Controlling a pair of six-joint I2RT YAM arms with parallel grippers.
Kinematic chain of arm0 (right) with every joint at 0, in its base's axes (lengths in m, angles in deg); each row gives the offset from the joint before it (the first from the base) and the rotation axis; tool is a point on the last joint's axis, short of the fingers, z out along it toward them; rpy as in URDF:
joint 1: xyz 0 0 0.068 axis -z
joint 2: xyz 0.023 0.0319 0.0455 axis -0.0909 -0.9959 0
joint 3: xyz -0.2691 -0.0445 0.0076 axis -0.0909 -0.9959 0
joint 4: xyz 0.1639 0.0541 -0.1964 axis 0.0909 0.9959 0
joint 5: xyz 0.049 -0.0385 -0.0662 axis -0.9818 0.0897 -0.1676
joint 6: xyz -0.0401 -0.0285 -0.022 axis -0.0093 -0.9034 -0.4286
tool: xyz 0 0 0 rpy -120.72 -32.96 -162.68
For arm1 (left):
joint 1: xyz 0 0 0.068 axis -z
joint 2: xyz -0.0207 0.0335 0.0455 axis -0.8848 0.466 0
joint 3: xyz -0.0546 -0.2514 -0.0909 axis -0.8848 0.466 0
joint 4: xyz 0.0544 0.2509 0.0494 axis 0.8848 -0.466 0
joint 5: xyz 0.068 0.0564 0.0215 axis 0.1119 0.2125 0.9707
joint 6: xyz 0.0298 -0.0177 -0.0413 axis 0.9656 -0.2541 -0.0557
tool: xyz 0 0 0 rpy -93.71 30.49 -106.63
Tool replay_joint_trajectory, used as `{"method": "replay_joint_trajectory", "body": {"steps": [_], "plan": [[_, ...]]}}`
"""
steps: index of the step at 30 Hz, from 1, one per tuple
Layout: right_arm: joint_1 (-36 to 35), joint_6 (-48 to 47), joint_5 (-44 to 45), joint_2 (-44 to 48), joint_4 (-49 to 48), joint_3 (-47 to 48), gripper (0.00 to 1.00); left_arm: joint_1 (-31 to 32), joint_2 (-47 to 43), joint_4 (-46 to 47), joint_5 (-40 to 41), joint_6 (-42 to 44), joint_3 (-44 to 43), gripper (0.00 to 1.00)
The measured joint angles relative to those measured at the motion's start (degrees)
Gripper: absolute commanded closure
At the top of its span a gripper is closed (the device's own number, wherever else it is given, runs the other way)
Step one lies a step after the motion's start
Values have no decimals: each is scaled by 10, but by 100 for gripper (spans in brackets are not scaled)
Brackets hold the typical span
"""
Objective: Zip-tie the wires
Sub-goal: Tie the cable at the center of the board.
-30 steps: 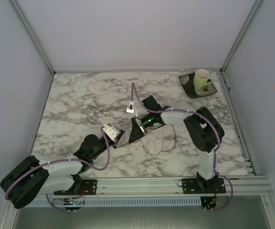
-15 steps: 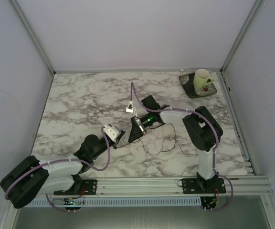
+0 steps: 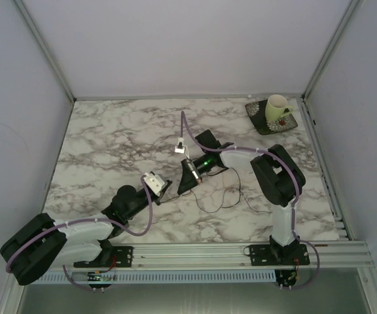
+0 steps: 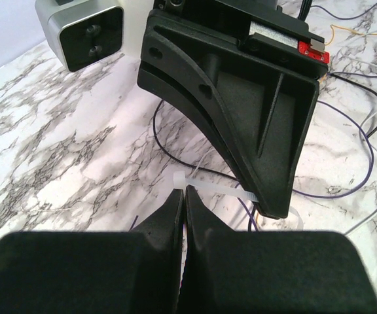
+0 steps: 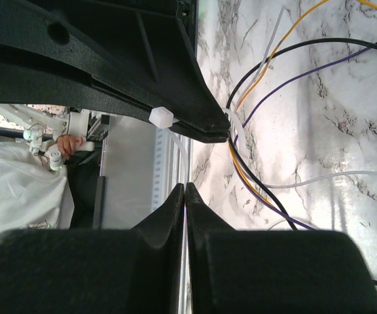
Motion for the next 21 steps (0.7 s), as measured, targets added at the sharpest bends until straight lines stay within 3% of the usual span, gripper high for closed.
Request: {"method": "replay_joint_trajectory", "body": {"steps": [21], "plan": [[-1,-19,-20,-6,45,16,100,8,4,-4,23,4,0,100]]}}
